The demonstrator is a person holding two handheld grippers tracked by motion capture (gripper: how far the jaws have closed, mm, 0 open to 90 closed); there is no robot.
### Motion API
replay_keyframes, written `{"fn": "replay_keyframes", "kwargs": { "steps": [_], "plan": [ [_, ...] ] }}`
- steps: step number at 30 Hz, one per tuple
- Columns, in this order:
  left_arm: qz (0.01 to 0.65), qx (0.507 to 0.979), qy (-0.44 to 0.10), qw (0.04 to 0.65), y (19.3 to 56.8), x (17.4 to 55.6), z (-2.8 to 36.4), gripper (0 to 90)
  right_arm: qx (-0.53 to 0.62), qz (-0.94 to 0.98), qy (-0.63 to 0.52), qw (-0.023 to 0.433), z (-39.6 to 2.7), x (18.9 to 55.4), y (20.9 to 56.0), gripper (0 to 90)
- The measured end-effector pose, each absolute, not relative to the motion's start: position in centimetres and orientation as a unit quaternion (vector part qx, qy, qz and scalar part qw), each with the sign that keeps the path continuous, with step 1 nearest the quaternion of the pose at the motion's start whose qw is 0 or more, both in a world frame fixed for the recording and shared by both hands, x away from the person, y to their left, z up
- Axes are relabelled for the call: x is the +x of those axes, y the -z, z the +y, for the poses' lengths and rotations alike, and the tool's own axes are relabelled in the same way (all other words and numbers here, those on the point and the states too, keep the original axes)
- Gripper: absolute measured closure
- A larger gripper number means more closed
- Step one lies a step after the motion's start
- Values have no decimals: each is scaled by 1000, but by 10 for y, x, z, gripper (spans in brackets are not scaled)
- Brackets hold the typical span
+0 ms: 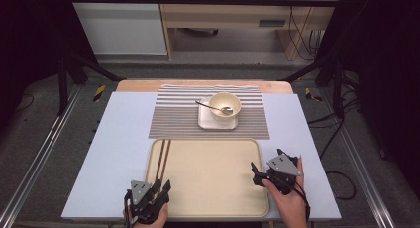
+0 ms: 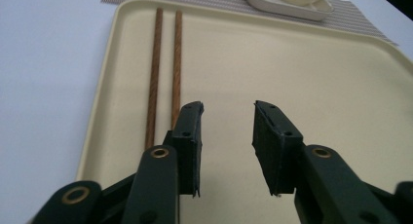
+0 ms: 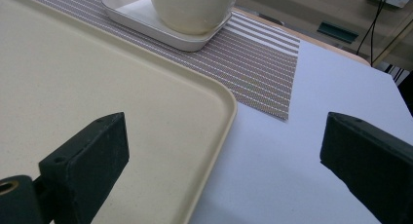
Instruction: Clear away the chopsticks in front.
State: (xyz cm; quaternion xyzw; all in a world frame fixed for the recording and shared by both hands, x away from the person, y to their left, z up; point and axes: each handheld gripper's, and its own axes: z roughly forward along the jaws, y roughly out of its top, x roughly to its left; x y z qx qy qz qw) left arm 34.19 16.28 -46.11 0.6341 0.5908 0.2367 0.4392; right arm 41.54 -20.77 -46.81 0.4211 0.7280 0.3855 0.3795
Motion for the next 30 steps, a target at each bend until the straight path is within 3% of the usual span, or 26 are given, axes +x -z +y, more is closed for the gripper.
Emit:
{"fn": "replay_keyframes", "kwargs": {
  "steps": [3,13,22,25,30],
  "plan": [
    [574,647,-237,442,454,349,159,576,421,728,-385,381,-208,415,468,40],
    [538,706,-193,417,450,374,143,246,418,733,-379,381,-205,417,470,39],
    [495,736,-193,419,435,413,129,145,414,739,-369,382,-203,418,472,39],
    [487,741,-169,430,428,427,126,81,416,738,-368,383,-203,418,472,39],
    [437,777,-183,414,418,444,124,60,418,738,-366,384,-203,419,473,39]
  ]
}}
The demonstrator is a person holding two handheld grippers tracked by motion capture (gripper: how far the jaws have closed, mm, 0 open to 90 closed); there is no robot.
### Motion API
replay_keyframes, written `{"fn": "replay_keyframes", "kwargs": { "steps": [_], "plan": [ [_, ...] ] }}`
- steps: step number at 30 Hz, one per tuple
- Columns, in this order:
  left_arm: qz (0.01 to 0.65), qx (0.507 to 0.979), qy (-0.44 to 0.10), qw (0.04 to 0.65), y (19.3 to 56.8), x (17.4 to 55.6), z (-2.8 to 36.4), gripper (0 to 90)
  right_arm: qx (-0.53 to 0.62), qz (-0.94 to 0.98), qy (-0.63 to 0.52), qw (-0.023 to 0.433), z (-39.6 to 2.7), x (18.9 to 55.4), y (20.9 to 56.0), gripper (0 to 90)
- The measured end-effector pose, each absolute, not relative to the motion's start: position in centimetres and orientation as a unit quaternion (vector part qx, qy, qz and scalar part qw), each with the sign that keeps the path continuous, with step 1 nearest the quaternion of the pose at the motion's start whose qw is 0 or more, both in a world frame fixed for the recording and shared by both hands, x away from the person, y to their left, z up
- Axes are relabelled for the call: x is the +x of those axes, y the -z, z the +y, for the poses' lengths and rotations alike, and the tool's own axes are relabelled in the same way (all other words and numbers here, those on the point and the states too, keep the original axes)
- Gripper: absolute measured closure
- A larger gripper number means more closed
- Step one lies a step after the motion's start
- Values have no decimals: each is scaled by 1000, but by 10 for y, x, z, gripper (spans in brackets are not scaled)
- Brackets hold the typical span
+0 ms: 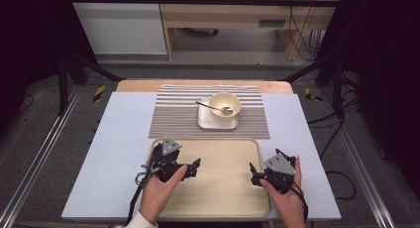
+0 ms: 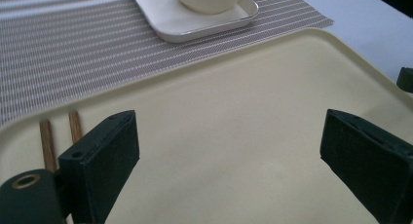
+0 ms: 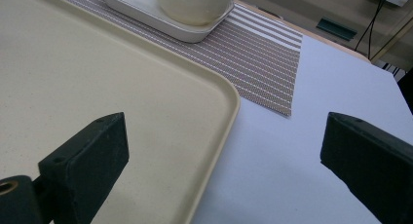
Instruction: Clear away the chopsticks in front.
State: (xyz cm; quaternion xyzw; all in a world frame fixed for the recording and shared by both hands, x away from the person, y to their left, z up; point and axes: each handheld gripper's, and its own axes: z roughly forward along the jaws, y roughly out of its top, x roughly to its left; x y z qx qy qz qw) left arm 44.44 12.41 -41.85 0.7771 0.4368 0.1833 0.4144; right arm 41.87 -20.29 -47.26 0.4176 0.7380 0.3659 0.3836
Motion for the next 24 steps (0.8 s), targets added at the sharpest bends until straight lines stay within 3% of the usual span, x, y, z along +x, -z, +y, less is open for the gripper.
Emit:
{"fn": "replay_keyframes", "kwargs": {
  "steps": [9,19,24],
  "plan": [
    [387,794,-205,421,389,476,131,53,419,736,-361,390,-201,419,472,39],
    [401,762,-258,439,376,507,136,50,412,737,-366,392,-198,416,471,39],
    [406,756,-258,443,382,523,127,55,413,733,-370,393,-200,415,471,39]
  ]
}}
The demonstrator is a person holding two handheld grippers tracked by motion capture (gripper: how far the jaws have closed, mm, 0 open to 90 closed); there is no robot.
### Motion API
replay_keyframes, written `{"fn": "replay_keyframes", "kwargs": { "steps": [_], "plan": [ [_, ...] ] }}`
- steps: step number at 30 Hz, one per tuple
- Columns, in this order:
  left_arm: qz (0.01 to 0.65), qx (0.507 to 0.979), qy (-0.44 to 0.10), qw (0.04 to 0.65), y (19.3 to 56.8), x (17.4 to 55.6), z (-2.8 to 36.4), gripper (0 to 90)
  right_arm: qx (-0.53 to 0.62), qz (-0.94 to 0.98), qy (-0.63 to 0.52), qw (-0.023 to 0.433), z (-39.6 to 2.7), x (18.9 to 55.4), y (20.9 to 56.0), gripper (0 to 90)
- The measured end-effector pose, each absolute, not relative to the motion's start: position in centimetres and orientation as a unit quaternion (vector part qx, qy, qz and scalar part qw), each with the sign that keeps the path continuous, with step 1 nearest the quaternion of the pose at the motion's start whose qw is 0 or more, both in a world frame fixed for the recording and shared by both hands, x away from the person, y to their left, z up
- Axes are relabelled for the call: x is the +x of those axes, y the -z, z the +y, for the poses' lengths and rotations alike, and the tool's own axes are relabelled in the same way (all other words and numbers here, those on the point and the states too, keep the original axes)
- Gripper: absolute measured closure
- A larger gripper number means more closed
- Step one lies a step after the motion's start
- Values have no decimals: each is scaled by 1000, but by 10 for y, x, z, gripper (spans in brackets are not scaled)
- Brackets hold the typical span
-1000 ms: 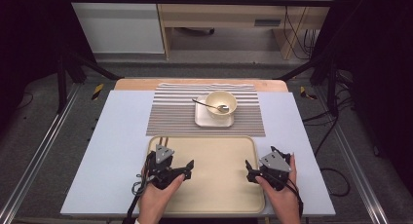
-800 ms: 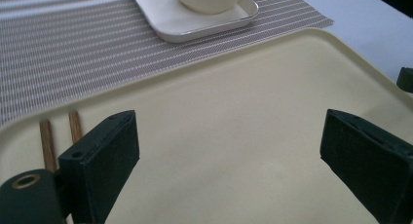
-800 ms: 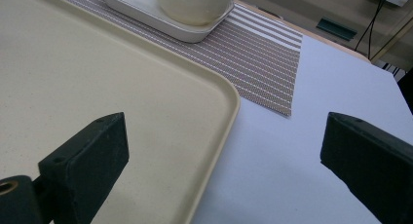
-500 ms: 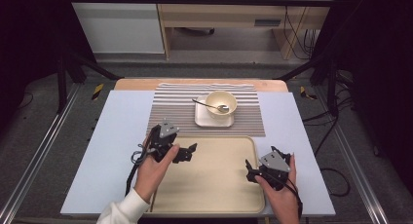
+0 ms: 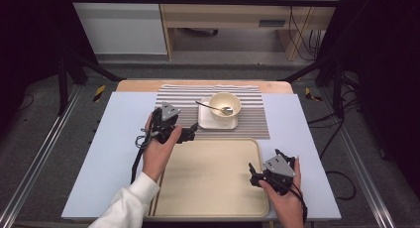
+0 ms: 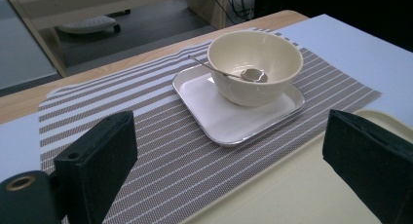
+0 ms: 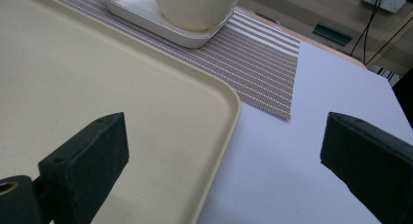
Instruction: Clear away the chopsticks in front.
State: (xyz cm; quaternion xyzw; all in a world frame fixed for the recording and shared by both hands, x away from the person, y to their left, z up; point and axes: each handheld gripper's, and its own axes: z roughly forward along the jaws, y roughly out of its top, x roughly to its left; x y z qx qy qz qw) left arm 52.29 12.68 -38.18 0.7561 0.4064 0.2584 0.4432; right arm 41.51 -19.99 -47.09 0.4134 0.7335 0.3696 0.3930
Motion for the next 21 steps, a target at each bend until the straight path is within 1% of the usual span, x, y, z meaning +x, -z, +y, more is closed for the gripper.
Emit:
{"fn": "replay_keyframes", "kwargs": {
  "steps": [4,8,10,13,18,21],
  "plan": [
    [421,746,-241,456,388,540,123,68,415,733,-369,393,-200,416,471,39],
    [404,751,-263,451,388,557,118,71,416,735,-366,391,-198,417,472,43],
    [399,743,-272,464,386,563,114,75,416,738,-364,387,-197,418,474,44],
    [385,740,-295,466,382,569,109,75,415,738,-364,388,-197,417,474,44],
    [372,739,-301,474,380,579,100,72,415,737,-364,390,-198,417,473,43],
    [379,741,-296,469,386,584,97,79,416,736,-365,390,-198,417,473,43]
  ]
}}
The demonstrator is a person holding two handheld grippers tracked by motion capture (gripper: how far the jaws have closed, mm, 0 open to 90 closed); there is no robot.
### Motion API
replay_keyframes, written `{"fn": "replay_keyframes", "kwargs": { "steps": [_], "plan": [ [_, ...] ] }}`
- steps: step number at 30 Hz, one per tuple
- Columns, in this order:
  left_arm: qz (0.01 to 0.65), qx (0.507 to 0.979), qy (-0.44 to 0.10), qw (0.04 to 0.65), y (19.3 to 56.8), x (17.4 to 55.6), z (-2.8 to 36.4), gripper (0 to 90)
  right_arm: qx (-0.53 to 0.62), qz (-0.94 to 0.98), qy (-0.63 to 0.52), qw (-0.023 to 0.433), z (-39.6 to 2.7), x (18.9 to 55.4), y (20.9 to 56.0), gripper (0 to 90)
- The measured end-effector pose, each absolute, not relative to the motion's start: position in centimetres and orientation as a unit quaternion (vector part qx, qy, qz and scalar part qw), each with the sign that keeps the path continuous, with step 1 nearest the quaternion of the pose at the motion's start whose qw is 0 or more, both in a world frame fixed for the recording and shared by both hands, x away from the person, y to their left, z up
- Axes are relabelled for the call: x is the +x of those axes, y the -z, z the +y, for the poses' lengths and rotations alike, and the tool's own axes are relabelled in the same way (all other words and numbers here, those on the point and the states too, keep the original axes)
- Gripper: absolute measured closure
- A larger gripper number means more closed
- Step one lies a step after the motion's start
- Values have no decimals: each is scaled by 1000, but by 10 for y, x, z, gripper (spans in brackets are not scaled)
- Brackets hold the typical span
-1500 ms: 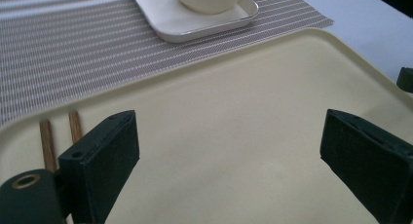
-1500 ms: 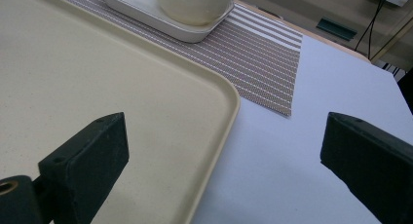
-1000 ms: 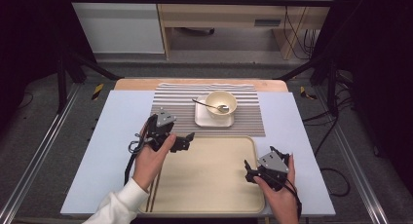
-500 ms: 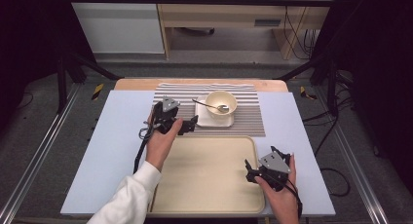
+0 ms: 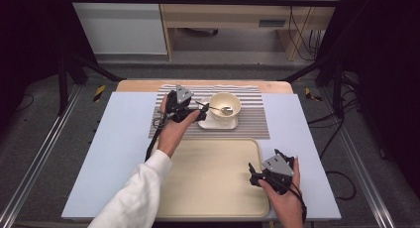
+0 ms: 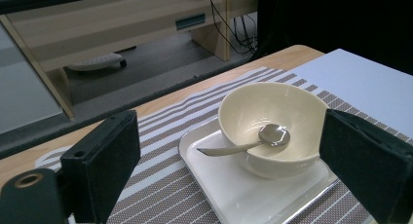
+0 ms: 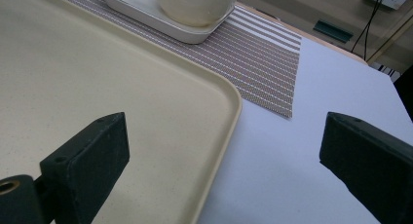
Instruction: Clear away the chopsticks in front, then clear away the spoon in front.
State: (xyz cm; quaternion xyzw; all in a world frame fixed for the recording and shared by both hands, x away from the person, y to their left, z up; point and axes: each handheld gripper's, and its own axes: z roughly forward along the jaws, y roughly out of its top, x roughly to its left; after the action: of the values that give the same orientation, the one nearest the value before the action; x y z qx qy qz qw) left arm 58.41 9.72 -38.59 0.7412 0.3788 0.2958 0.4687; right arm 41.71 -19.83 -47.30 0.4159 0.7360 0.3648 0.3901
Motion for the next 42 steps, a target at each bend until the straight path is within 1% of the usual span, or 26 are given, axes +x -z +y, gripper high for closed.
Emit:
{"fn": "replay_keyframes", "kwargs": {
  "steps": [7,12,16,18,21,24,26,29,31,34,37,42],
  "plan": [
    [383,758,-288,444,403,589,91,92,414,736,-365,391,-198,416,472,43],
    [390,755,-288,441,414,596,86,107,415,735,-365,393,-199,417,472,43],
    [405,749,-277,444,420,602,86,139,418,734,-365,392,-199,416,471,43],
    [406,747,-283,444,422,604,85,173,417,735,-365,392,-200,417,471,43],
    [408,748,-281,442,422,606,83,192,419,734,-363,391,-201,418,472,43],
    [416,740,-269,454,424,608,81,244,423,733,-363,391,-201,418,472,43],
    [418,738,-272,455,425,609,79,284,421,733,-362,393,-201,418,471,43],
    [429,736,-271,449,430,610,78,315,418,736,-360,393,-200,417,472,43],
    [438,729,-265,454,431,611,77,364,418,736,-361,391,-199,416,472,44],
    [449,722,-269,452,431,612,78,423,416,735,-364,392,-200,416,471,43],
    [460,709,-260,466,431,613,78,457,418,733,-367,392,-201,416,471,44],
    [465,704,-256,471,433,614,78,520,419,733,-367,391,-201,416,471,44]
  ]
}}
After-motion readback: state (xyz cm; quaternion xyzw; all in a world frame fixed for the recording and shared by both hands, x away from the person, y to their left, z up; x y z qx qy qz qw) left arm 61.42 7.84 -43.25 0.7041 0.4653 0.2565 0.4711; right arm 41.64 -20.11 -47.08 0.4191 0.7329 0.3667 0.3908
